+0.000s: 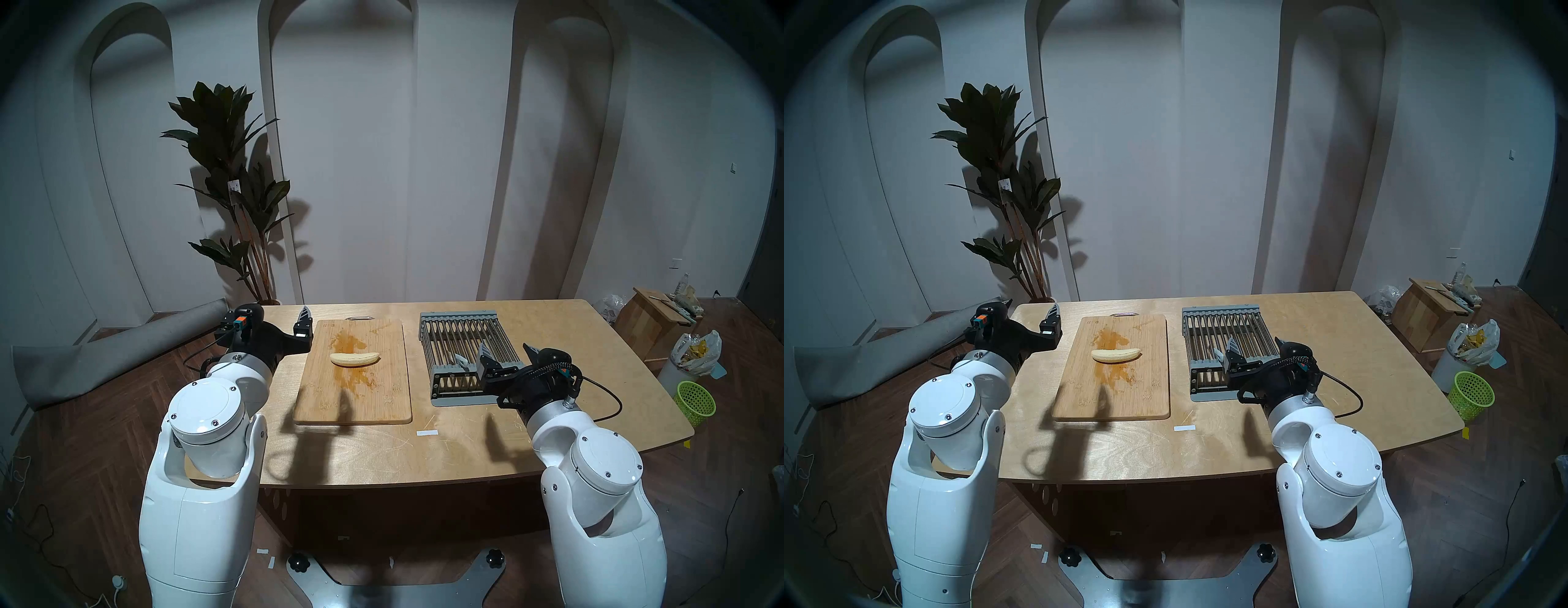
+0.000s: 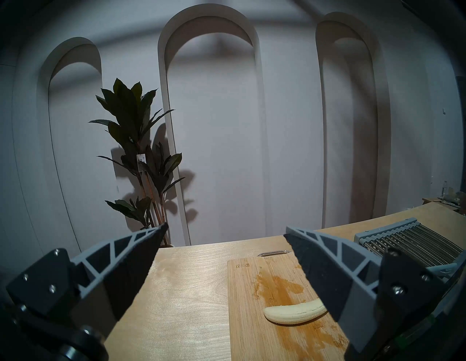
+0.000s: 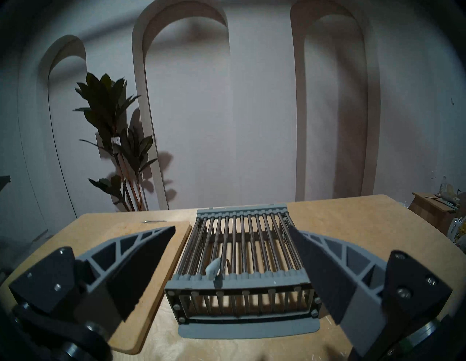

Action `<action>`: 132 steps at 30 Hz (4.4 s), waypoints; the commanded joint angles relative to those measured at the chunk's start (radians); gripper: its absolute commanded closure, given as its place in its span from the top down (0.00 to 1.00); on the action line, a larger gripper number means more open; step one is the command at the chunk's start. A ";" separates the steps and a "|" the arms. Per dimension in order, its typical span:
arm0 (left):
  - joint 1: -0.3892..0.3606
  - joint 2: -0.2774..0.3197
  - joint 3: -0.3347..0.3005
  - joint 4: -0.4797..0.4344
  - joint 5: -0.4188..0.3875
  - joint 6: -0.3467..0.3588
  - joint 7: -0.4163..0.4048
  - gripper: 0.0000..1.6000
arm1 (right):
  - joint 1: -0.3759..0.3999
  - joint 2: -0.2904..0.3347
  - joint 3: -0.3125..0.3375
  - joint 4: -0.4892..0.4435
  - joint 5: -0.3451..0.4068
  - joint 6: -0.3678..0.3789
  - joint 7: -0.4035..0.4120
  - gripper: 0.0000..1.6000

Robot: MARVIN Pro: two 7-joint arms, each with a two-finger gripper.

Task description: Cut the banana into four pieces on the cutting board

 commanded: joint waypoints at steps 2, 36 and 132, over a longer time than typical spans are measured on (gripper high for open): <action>-0.009 0.000 0.001 -0.017 0.001 -0.004 0.001 1.00 | 0.112 0.013 0.016 0.005 0.048 0.156 0.013 1.00; -0.008 0.002 0.002 -0.018 0.000 -0.003 0.003 1.00 | 0.370 -0.107 -0.091 0.086 0.255 0.515 -0.382 1.00; -0.008 0.005 0.004 -0.018 -0.004 -0.003 0.008 1.00 | 0.572 0.160 -0.259 0.393 0.668 0.513 -0.615 1.00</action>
